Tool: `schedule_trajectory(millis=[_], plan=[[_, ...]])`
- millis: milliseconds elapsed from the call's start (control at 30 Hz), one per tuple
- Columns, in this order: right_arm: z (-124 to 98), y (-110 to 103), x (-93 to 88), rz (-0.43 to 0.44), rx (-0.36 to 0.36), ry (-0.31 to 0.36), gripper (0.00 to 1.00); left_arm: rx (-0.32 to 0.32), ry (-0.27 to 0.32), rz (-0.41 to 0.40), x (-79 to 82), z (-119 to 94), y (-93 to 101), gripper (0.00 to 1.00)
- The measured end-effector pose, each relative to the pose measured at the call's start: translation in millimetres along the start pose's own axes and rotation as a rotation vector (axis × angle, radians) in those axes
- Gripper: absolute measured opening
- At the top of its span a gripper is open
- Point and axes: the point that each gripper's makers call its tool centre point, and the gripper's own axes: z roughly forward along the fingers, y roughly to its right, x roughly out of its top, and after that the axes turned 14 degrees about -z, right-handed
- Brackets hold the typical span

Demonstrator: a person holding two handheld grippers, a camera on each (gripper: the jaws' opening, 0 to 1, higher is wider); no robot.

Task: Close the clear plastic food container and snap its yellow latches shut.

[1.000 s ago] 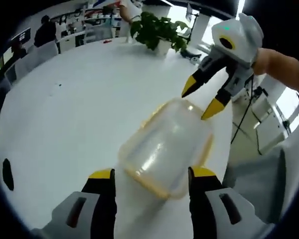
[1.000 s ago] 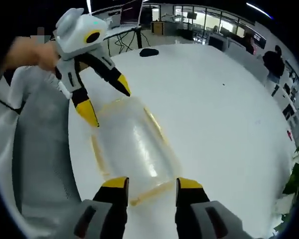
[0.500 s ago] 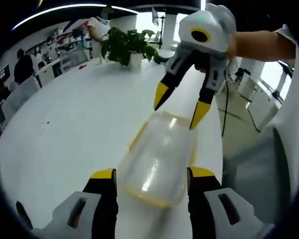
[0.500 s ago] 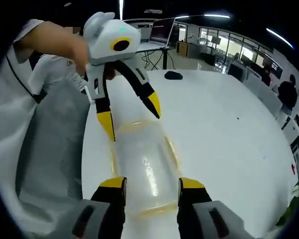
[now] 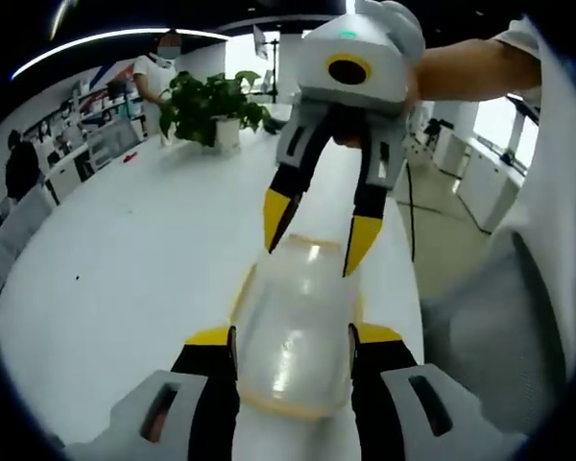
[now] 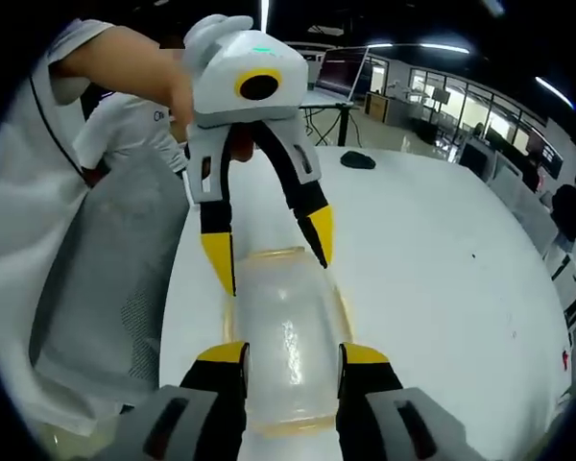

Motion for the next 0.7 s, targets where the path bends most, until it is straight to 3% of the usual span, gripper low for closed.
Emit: schedule_trajectory(millis=[400, 567, 700], plan=[[12.8, 3.4, 1.6, -0.023, 0.032, -0.013, 0.35, -0.026, -0.016, 0.078, 1.9, 17.3, 7.2, 0.39], [18.0, 8.3, -0.4, -0.014, 0.043, -0.020, 0.35, -0.050, -0.026, 0.066, -0.3, 21.8, 18.1, 0.46], [21.1, 12.5, -1.2, -0.014, 0.041, -0.026, 0.41, -0.036, -0.047, 0.107, -6.2, 25.7, 23.9, 0.52]])
